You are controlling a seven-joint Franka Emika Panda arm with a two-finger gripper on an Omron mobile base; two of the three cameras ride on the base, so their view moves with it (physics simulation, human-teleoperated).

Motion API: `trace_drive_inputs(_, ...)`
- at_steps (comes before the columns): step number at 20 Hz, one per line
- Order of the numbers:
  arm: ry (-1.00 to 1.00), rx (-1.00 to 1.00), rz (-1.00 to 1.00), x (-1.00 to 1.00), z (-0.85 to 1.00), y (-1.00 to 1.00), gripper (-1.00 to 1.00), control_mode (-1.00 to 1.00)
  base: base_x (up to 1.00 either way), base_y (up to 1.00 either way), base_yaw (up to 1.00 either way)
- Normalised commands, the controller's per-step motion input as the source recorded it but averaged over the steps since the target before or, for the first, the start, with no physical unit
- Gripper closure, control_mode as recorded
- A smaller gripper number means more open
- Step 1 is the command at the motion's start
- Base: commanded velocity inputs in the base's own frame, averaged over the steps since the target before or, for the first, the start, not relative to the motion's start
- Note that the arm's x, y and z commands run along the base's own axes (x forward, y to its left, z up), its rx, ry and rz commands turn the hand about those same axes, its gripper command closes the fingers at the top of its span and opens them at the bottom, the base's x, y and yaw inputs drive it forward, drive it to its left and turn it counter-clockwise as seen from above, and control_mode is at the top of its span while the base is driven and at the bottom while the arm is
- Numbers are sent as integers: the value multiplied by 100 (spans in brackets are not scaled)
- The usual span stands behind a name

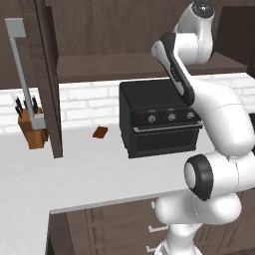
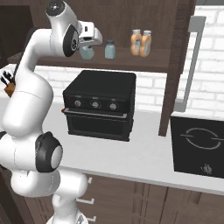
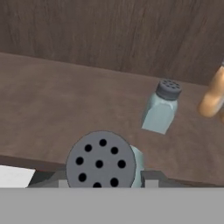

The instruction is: Put the shaker and condiment bottle from the counter next to their counterparts in the cabinet.

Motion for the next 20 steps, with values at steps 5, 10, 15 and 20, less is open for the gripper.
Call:
trace_drive_inputs(5, 0, 0, 0, 39, 0, 0, 100, -100, 0, 0, 0)
trace_drive_inputs(10, 0, 0, 0, 34, 0, 0, 100, -100, 0, 0, 0)
trace_drive_inputs(15, 0, 0, 0, 28, -1, 0, 100, -100, 0, 0, 0)
trace_drive_inputs(20, 0, 0, 0, 26, -1, 0, 100, -100, 0, 0, 0)
